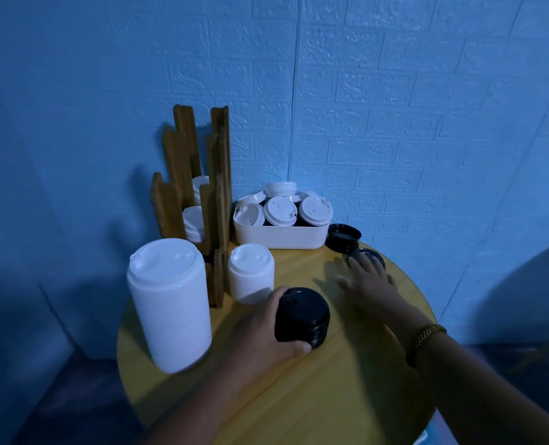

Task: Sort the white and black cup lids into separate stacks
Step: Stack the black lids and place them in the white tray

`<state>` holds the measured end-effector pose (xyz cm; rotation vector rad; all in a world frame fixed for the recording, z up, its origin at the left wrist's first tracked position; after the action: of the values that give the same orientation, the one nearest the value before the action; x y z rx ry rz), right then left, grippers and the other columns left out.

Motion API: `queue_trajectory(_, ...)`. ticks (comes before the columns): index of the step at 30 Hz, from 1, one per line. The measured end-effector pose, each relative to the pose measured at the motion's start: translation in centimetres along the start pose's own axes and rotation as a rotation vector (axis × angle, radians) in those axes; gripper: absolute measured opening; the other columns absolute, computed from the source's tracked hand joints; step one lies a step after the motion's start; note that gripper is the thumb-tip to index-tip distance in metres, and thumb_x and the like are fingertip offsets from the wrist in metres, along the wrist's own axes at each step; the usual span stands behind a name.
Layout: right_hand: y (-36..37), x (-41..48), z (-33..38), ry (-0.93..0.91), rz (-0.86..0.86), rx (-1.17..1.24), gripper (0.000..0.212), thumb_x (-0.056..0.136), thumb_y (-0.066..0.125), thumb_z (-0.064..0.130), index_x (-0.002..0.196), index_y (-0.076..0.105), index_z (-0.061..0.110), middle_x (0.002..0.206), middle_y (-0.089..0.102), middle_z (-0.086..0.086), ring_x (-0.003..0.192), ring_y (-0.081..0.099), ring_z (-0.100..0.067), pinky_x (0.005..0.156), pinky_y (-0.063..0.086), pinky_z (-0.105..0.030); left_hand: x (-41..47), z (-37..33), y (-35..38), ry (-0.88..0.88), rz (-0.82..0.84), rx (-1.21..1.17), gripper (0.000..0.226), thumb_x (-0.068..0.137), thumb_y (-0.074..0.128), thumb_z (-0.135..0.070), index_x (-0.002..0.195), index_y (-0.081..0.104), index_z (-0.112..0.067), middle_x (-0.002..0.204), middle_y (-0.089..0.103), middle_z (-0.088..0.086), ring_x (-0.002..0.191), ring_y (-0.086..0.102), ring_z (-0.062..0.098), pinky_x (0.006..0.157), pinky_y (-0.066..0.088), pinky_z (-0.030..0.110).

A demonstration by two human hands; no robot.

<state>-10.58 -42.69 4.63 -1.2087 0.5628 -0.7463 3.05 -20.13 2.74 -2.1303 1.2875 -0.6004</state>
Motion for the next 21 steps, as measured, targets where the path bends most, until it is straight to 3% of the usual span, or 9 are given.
queue_trajectory(4,0.5,0.5,-1.9,0.011,0.042,-0.073,0.075,0.099,0.026,0.064,0.158,0.013,0.020,0.167,0.007,-0.003,0.153,0.002,-0.026,0.120,0.012,-0.052,0.1,0.2,0.0,0.003,0.002,0.000,0.104,0.071,0.083,-0.059,0.151,0.016,-0.053,0.155,0.036,-0.021,0.143,0.036,0.008,0.114,0.038,0.035)
queue_trajectory(8,0.3,-1.6,-1.0,-0.130,-0.081,-0.045,0.068,0.096,0.042,0.062,0.151,0.034,0.024,0.153,0.034,-0.003,0.141,0.029,-0.023,0.116,0.030,-0.043,0.0,0.3,0.0,0.007,-0.006,-0.002,0.106,0.072,0.084,-0.058,0.153,0.017,-0.051,0.156,0.036,-0.019,0.143,0.036,0.009,0.114,0.038,0.036)
queue_trajectory(11,0.4,-2.9,-0.8,-0.166,-0.115,0.060,0.052,0.088,0.058,0.062,0.129,0.055,0.029,0.140,0.039,-0.002,0.131,0.033,-0.019,0.108,0.036,-0.033,0.0,0.2,0.0,0.011,-0.011,-0.012,0.104,0.071,0.084,-0.057,0.151,0.018,-0.052,0.153,0.038,-0.020,0.140,0.037,0.007,0.112,0.039,0.034)
queue_trajectory(15,0.4,-3.2,-1.1,-0.093,-0.078,0.188,0.034,0.082,0.071,0.056,0.100,0.053,0.033,0.140,0.043,-0.003,0.124,0.043,-0.022,0.100,0.047,-0.035,-0.2,0.1,-0.1,0.004,-0.010,-0.013,0.105,0.071,0.084,-0.057,0.152,0.018,-0.052,0.154,0.039,-0.020,0.141,0.038,0.008,0.113,0.039,0.035)
queue_trajectory(18,0.3,-3.5,-1.2,-0.073,-0.047,0.334,0.035,0.082,0.075,0.046,0.101,0.048,0.036,0.124,0.051,0.005,0.102,0.053,-0.011,0.077,0.047,-0.021,-0.3,0.0,-0.2,0.015,-0.012,-0.008,0.104,0.073,0.085,-0.055,0.153,0.019,-0.049,0.153,0.039,-0.019,0.141,0.037,0.009,0.111,0.038,0.032)
queue_trajectory(21,-0.1,-4.2,-1.4,-0.114,0.007,0.612,0.047,0.082,0.078,0.040,0.116,0.046,0.041,0.129,0.049,0.009,0.109,0.054,-0.008,0.083,0.048,-0.021,-0.2,-0.1,-0.2,0.019,-0.012,-0.010,0.103,0.073,0.085,-0.053,0.154,0.021,-0.047,0.153,0.040,-0.019,0.141,0.039,0.009,0.113,0.040,0.035)
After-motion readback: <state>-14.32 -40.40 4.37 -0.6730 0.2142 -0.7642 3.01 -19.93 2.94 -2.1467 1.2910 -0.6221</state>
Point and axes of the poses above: each hand's wrist, its own x-axis towards the middle knuckle, its own y-axis out of the palm, z = x × y, the point moved 3 cm from there along x, towards the middle knuckle
